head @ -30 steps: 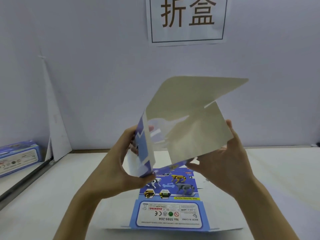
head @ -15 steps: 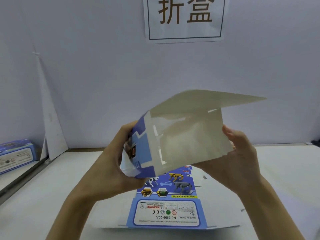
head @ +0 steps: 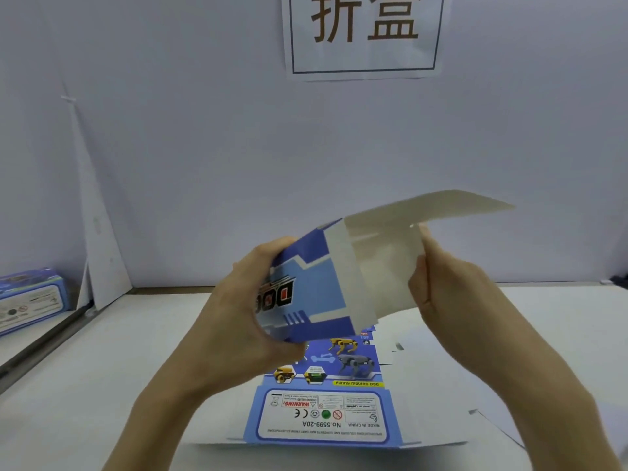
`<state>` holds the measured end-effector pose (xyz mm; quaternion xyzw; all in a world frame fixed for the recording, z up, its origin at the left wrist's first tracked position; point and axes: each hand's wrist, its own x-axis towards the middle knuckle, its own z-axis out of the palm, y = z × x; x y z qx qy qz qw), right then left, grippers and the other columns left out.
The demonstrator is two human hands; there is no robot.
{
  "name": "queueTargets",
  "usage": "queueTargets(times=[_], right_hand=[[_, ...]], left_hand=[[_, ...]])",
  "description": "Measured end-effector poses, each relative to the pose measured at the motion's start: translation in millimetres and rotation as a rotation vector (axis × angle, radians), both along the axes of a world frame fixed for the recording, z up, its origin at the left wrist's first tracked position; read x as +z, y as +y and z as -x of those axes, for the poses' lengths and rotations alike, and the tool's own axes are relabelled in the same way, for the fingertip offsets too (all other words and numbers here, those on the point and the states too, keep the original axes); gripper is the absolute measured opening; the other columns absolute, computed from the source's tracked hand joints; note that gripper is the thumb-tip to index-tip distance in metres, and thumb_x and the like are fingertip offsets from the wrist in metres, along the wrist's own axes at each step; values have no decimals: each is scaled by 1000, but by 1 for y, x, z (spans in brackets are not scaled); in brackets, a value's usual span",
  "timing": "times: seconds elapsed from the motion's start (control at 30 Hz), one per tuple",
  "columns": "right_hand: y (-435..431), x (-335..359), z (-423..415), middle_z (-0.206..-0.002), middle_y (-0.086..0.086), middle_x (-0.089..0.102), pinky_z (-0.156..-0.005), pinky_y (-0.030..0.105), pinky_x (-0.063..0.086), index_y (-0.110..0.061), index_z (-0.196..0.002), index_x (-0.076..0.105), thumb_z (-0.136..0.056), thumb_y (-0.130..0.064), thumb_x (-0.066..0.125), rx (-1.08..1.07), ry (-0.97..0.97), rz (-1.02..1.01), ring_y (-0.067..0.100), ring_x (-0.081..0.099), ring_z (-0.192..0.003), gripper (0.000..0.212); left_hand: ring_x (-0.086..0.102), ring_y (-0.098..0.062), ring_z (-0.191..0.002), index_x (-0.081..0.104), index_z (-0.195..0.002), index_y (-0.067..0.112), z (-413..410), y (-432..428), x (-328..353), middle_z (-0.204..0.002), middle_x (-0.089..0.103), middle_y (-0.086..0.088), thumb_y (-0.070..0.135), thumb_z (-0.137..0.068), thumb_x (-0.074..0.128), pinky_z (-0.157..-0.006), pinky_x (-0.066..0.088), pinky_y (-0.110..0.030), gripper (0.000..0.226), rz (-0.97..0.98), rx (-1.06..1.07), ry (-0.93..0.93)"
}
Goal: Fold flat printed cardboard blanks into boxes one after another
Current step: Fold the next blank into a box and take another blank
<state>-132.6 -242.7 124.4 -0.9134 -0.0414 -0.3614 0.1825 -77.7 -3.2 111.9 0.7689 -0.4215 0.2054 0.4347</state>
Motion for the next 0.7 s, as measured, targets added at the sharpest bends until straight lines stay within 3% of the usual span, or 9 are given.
queueTargets(times=[0.03, 0.1, 0.17, 0.23, 0.33, 0.47, 0.53, 0.63, 0.7], right_hand=[[0, -1, 0, -66, -8, 57, -59, 29, 33, -28, -136, 48, -95, -39, 25, 70, 15, -78, 8, 51, -57, 49], [3, 3, 0, -88, -10, 73, -77, 14, 48, -36, -116, 68, -98, -48, 40, 415, 92, -572, -1, 64, -80, 35], [4, 6, 0, -104, -8, 73, -93, 25, 52, -26, -108, 73, -87, -59, 45, 776, 221, -1060, 4, 66, -100, 48], [5, 7, -1, -114, -1, 70, -93, 34, 54, -24, -111, 72, -82, -54, 49, 973, 271, -1258, 13, 64, -108, 47], [11, 5, -6, -112, 5, 68, -83, 30, 55, -16, -116, 67, -86, -40, 53, 957, 269, -1249, 15, 64, -98, 41], [18, -6, -18, -77, 10, 51, -66, 39, 39, 17, -98, 52, -97, -9, 46, 354, 69, -951, 21, 44, -71, 26], [18, -5, -17, -73, 9, 52, -61, 37, 46, 13, -90, 53, -97, -7, 45, 323, 80, -925, 17, 48, -66, 23], [17, 4, -5, -72, 5, 66, -65, 27, 57, -1, -86, 66, -97, -15, 48, 458, 206, -935, 11, 61, -65, 26], [17, 4, -4, -68, 16, 60, -66, 40, 60, 4, -81, 63, -98, -16, 48, 308, 177, -750, 22, 56, -63, 31]], left_hand=[[57, -1, -104, 34, -116, 63, 0, 1, 1, -112, 53, 30, 25, -51, 84, -66, 48, -4, 90, 18, 10, -4], [59, 1, -102, 38, -120, 50, -2, 7, 2, -111, 55, 28, 22, -53, 86, -67, 50, -6, 87, 61, -8, 0], [59, -5, -110, 42, -125, 34, -3, 10, 3, -119, 57, 24, 27, -55, 86, -74, 55, -17, 83, 81, -59, 53], [57, -10, -116, 41, -127, 34, -3, 11, 3, -125, 57, 20, 35, -55, 82, -80, 56, -21, 83, 83, -98, 90], [54, 7, -113, 36, -121, 58, 3, 7, 5, -119, 53, 35, 42, -50, 81, -73, 48, -4, 85, 40, -76, 62], [55, 1, -110, 38, -123, 47, 1, 1, -2, -116, 53, 28, 19, -52, 89, -69, 46, -2, 92, -14, -27, -20], [54, 2, -109, 38, -123, 43, 0, 2, -2, -115, 53, 27, 14, -53, 90, -68, 46, -2, 92, 12, -23, 3], [55, 6, -109, 36, -126, 50, -1, 10, -1, -116, 53, 32, 25, -56, 85, -68, 48, -4, 89, 43, -51, 57], [54, 6, -112, 35, -127, 56, -2, 11, 0, -119, 53, 31, 33, -57, 85, -69, 51, -8, 90, 54, -64, 125]])
